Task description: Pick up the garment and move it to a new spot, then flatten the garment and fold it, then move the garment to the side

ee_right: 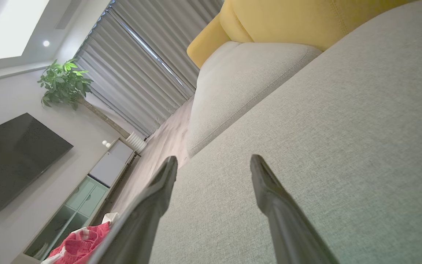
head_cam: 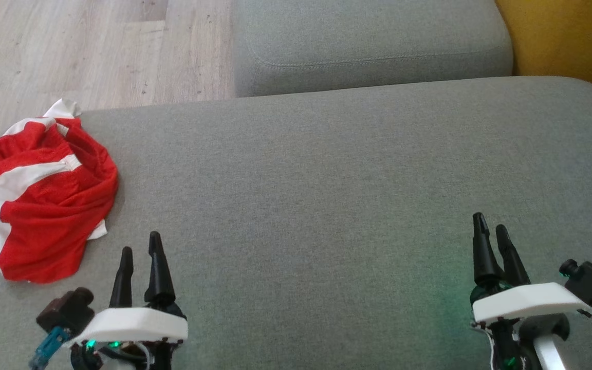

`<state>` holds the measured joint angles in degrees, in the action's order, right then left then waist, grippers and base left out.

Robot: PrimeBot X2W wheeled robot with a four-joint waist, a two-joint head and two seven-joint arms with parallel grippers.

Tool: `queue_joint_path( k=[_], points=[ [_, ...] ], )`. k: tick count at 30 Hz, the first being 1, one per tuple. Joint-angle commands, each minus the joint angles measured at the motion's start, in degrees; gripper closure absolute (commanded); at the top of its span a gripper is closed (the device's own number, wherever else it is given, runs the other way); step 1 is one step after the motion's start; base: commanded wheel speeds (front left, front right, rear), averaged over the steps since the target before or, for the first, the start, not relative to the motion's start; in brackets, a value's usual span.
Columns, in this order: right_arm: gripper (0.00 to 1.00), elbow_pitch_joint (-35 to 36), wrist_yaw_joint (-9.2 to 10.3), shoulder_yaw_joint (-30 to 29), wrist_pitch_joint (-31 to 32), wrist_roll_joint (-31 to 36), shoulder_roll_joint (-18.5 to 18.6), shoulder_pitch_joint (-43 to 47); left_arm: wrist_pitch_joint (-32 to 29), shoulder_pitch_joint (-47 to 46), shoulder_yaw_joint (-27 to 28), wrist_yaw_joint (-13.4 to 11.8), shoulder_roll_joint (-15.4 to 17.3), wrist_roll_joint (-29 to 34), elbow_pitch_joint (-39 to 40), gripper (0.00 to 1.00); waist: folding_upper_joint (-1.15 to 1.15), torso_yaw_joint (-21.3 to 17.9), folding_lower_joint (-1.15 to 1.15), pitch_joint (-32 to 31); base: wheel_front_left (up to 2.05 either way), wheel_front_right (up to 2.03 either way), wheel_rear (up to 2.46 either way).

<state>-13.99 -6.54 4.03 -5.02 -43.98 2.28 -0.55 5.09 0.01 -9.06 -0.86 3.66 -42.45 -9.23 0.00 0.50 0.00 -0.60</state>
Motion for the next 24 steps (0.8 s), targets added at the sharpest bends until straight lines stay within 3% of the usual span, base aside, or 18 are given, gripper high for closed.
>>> queue_joint_path(
  k=[1,24],
  points=[
    [0.0,2.22,-0.52,1.23,-0.85,2.03,0.43,-1.74,0.71,-1.67,0.69,-0.48,0.74,1.99,2.03,0.0,0.0,0.07,0.0,0.04,0.0,0.0,0.0],
    [0.0,1.89,-0.7,3.1,-4.74,16.51,0.5,-2.01,4.63,-1.31,0.21,-0.3,-0.3,16.47,1.69,0.0,0.0,0.14,0.0,0.59,0.0,0.0,0.0]
  ],
)
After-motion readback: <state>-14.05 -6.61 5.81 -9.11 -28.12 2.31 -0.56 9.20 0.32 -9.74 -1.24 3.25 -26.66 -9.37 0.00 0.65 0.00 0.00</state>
